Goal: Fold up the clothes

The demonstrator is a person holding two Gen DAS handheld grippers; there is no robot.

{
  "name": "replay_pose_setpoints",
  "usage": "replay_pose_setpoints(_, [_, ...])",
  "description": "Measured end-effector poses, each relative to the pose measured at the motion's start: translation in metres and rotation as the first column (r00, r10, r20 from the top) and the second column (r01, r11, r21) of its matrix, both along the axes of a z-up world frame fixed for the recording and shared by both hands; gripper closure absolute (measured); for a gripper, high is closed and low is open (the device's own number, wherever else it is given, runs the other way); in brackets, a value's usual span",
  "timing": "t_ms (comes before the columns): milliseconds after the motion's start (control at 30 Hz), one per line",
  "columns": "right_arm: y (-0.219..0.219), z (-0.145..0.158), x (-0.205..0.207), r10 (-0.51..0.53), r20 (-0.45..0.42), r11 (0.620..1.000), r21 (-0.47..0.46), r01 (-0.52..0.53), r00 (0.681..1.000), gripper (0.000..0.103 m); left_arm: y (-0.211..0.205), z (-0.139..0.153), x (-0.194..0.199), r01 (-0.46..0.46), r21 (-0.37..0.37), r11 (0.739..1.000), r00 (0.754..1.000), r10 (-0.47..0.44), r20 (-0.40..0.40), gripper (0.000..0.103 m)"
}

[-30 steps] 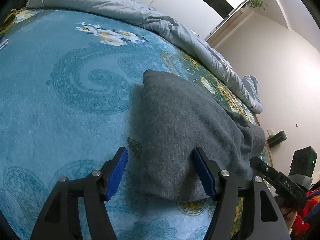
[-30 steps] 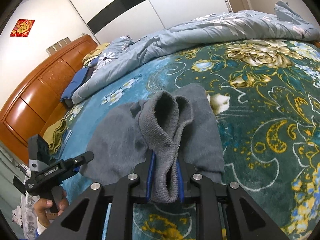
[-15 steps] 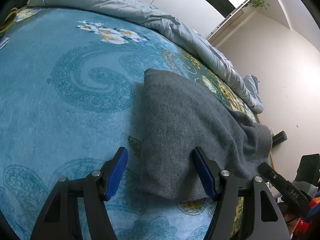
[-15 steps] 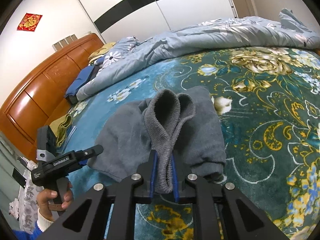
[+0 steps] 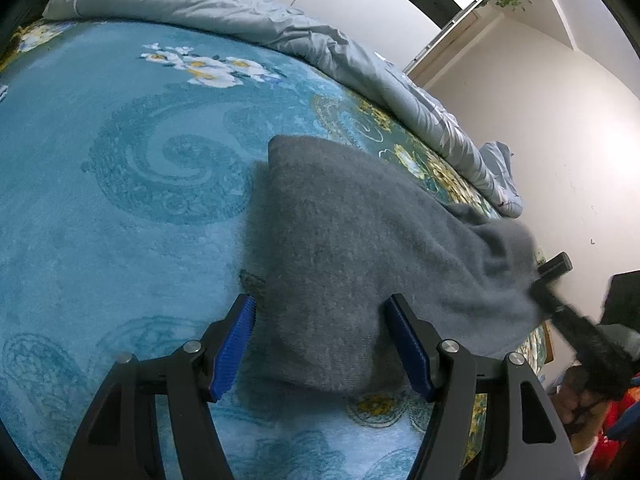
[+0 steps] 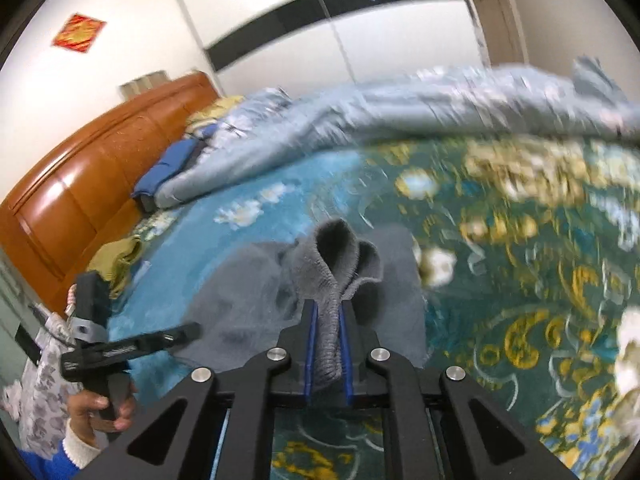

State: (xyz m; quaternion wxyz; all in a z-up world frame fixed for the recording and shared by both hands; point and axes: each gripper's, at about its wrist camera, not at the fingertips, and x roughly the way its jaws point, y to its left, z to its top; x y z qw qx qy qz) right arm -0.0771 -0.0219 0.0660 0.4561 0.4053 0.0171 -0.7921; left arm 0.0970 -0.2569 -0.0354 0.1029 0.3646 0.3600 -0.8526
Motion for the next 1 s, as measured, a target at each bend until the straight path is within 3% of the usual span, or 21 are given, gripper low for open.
replay_pose_setpoints(133, [0.005,-0.032,-0.008,-0.025,0.08,0.999,0.024,0.023,0.997,0.092,0.0,-0.002,-0.002,0.006,0.003,1.0,1.0,-0.006,0.006,0.034])
replay_pose_setpoints(333, [0.003,-0.026,-0.008,0.001,0.059,1.0,0.011,-0.001,0.998,0.088,0.001,-0.004,-0.004,0.005,0.008,1.0,1.0,-0.005,0.011,0.034])
replay_pose_setpoints(400, [-0.002,-0.026,-0.01,0.008,0.052,1.0,0.016,-0.009,0.999,0.083,0.002,-0.005,-0.004,0.008,0.007,1.0,1.0,-0.008,0.013,0.034])
replay_pose_setpoints(467, [-0.006,-0.028,-0.012,0.011,0.064,1.0,0.013,-0.012,0.998,0.066,0.003,-0.005,-0.004,0.009,0.01,1.0,1.0,-0.009,0.014,0.034])
replay_pose_setpoints(700, [-0.015,-0.045,-0.02,0.001,0.145,1.0,-0.006,0.0,0.989,0.058,0.001,-0.005,-0.004,0.012,0.016,1.0,1.0,-0.012,0.013,0.034])
replay_pose_setpoints(867, [-0.017,-0.044,-0.017,0.013,0.144,1.0,-0.016,-0.011,0.99,0.058,0.0,-0.006,-0.003,0.012,0.022,1.0,1.0,-0.012,0.011,0.034])
replay_pose_setpoints(1000, [-0.017,-0.04,-0.012,0.028,0.127,0.999,-0.027,-0.025,0.991,0.077,0.0,-0.007,-0.003,0.01,0.021,1.0,1.0,-0.01,0.011,0.034])
